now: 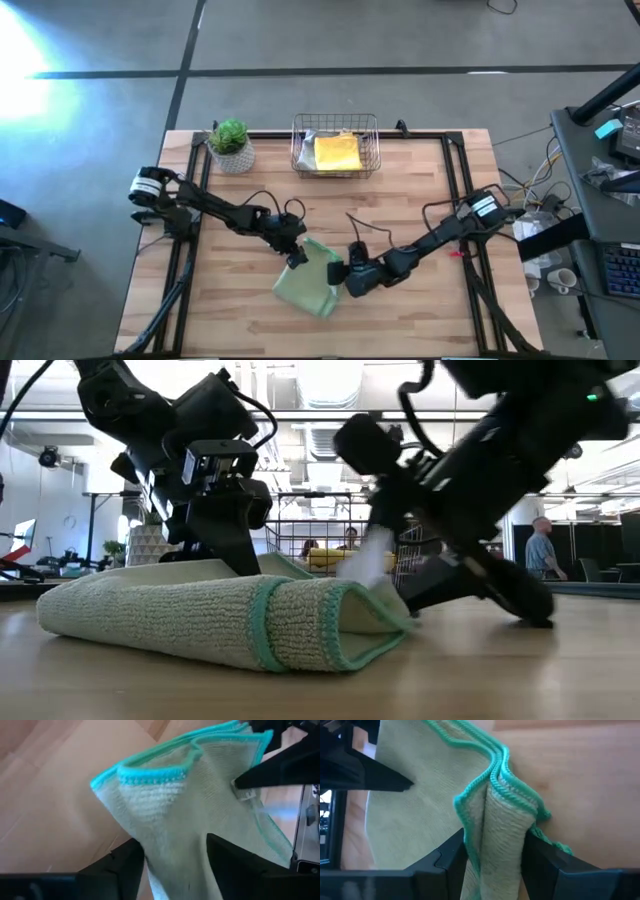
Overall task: Fold microfiber towels
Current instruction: Put the folded green towel into the wire basket
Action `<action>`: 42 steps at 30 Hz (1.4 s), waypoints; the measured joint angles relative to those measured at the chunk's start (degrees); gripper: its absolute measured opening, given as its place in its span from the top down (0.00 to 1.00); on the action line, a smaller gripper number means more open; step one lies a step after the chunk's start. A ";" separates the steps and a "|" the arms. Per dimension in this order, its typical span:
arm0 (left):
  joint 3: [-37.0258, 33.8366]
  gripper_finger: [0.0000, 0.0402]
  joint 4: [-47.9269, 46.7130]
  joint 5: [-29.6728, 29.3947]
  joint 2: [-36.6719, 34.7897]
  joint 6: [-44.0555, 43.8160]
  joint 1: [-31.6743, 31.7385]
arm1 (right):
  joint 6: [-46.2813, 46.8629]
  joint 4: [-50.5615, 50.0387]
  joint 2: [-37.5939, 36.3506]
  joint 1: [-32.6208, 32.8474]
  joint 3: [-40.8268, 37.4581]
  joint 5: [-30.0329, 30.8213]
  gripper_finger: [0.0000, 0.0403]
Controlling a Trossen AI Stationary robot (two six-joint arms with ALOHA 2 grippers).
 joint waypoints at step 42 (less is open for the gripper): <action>2.99 0.98 0.21 -2.76 -10.11 20.14 5.98 | -26.32 -41.63 -2.68 -8.84 26.12 5.34 0.97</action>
